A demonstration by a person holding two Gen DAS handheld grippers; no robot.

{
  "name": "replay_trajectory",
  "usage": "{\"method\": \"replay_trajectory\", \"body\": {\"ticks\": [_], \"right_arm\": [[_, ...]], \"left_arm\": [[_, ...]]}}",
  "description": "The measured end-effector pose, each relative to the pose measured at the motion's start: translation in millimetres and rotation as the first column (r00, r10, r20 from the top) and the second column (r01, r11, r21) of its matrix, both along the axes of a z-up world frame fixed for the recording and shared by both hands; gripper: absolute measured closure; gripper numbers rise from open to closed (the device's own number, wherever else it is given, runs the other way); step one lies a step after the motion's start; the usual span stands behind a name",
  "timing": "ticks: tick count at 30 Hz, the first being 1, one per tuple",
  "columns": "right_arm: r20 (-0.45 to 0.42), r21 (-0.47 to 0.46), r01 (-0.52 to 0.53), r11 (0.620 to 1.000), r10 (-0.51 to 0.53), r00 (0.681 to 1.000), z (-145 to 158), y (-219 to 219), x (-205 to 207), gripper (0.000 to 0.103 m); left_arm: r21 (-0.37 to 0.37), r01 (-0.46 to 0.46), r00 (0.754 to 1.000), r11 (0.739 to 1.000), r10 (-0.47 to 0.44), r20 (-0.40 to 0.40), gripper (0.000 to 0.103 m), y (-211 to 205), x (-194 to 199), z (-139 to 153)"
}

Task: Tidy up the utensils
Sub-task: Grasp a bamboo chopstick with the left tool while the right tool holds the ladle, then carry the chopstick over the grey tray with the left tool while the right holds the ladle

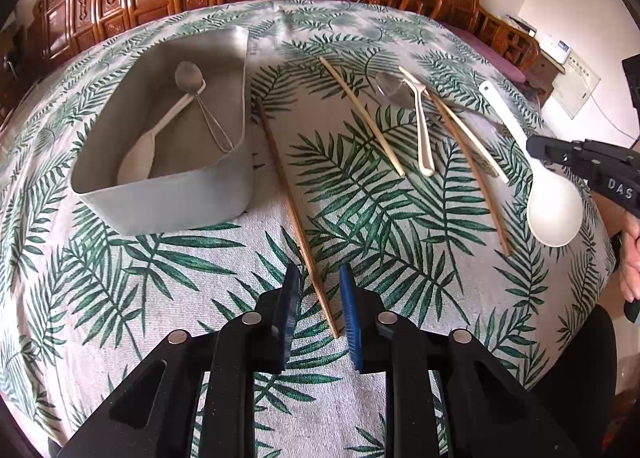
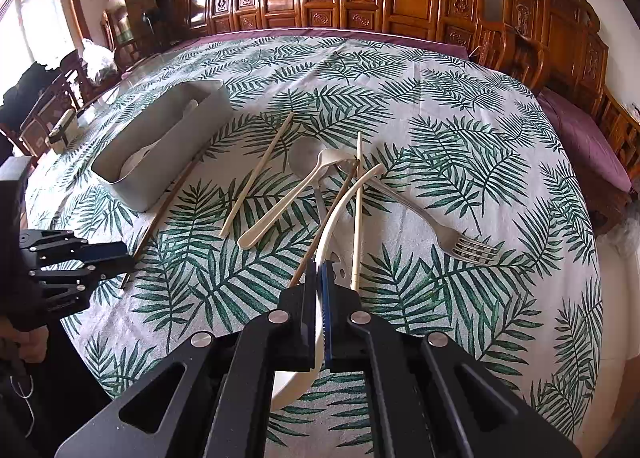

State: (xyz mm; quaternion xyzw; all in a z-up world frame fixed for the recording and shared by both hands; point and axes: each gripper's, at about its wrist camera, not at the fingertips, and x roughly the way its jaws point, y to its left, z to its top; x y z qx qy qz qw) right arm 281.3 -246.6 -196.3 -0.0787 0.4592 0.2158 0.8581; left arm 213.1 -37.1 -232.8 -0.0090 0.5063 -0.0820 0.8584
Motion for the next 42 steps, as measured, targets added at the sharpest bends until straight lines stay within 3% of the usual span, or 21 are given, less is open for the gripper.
{"method": "replay_trajectory", "body": {"ticks": [5, 8, 14, 20, 32, 42], "right_arm": [[0.001, 0.002, 0.004, 1.000, -0.004, 1.000, 1, -3, -1, 0.100], [-0.002, 0.002, 0.006, 1.000, -0.006, 1.000, 0, -4, 0, 0.100], [-0.009, -0.004, 0.005, 1.000, -0.005, 1.000, -3, -5, -1, 0.100], [-0.010, 0.016, 0.019, 1.000, -0.019, 1.000, -1, -11, 1, 0.100], [0.003, 0.045, 0.013, 0.999, -0.013, 1.000, 9, -10, -1, 0.100], [0.026, 0.067, -0.020, 0.998, 0.018, 1.000, 24, 5, -8, 0.100]], "left_arm": [[0.019, 0.003, 1.000, 1.000, -0.003, -0.005, 0.087, -1, 4, -5], [0.039, 0.001, 1.000, 0.999, -0.001, -0.002, 0.096, -2, 7, -6], [0.061, 0.014, 1.000, 0.998, -0.015, 0.022, 0.099, -5, 5, -2], [0.074, 0.026, 0.996, 0.997, -0.032, 0.083, 0.099, -8, -3, 18], [0.028, 0.029, 0.978, 0.999, -0.035, 0.205, 0.099, 0, -17, 73], [0.021, 0.006, 0.965, 1.000, -0.011, 0.260, 0.099, 24, -18, 99]]}}
